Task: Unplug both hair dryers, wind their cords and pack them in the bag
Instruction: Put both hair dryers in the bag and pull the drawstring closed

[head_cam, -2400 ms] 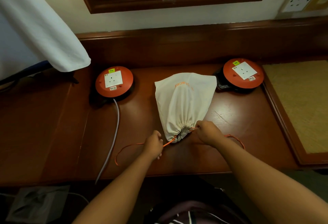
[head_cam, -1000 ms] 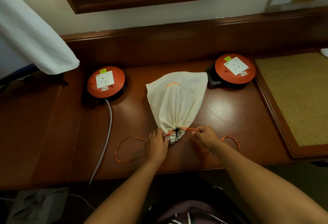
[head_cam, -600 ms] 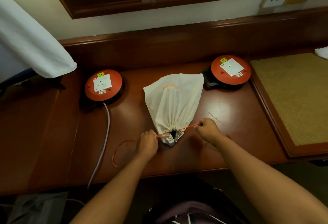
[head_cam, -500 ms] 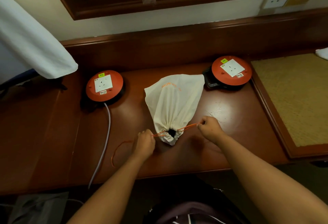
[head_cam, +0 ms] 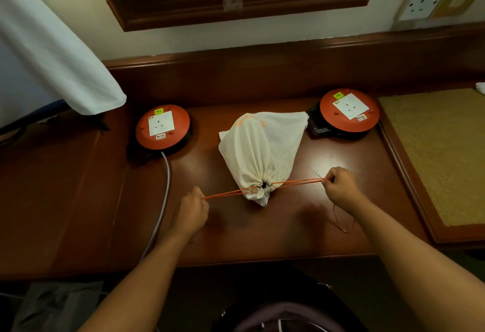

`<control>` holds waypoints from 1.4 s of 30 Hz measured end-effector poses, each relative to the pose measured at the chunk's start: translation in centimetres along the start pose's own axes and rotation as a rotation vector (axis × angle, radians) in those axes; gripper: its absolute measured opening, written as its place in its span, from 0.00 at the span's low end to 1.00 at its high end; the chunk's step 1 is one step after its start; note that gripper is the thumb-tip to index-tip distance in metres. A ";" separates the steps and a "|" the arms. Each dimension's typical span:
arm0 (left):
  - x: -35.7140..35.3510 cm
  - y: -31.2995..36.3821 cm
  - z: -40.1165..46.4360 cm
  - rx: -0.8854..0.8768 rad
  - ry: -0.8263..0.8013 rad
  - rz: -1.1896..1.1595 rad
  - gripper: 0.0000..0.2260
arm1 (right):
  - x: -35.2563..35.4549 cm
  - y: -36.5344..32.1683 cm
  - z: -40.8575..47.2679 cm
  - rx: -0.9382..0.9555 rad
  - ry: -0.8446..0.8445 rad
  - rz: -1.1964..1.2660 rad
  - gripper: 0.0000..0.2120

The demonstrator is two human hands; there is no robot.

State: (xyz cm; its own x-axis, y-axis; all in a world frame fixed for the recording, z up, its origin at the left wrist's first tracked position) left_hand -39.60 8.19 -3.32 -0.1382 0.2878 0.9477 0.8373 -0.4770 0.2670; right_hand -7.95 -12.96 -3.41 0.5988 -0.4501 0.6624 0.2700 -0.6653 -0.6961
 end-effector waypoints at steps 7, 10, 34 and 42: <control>1.3 -0.9 0.1 0.030 0.015 0.012 0.03 | -0.2 -0.1 0.4 -0.021 -0.023 -0.064 0.14; 0.1 -1.0 -0.8 0.029 -0.050 0.083 0.04 | -0.8 0.9 -0.1 -0.059 -0.039 -0.093 0.14; -4.9 3.7 -6.5 0.307 0.135 -0.492 0.06 | -12.1 -2.9 -3.9 -0.870 -0.164 1.508 0.21; -9.4 6.2 -6.4 0.806 -0.653 -1.317 0.24 | -9.7 -3.2 -3.5 -0.725 -0.013 1.504 0.04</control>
State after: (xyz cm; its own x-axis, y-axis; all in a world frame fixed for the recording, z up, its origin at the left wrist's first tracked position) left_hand -36.51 -2.83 -9.46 -0.8641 0.4896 -0.1168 0.4044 0.8134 0.4180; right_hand -17.29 -8.49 -6.64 -0.0102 -0.8990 -0.4378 -0.8930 0.2052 -0.4006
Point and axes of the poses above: each hand's wrist, its own z-axis towards the middle knuckle, its own x-axis out of the back of the hand, y = z × x, the point moved 6 cm from there along z, towards the middle knuckle, and after that the axes turned 10 degrees about z, right-handed, at the moved point
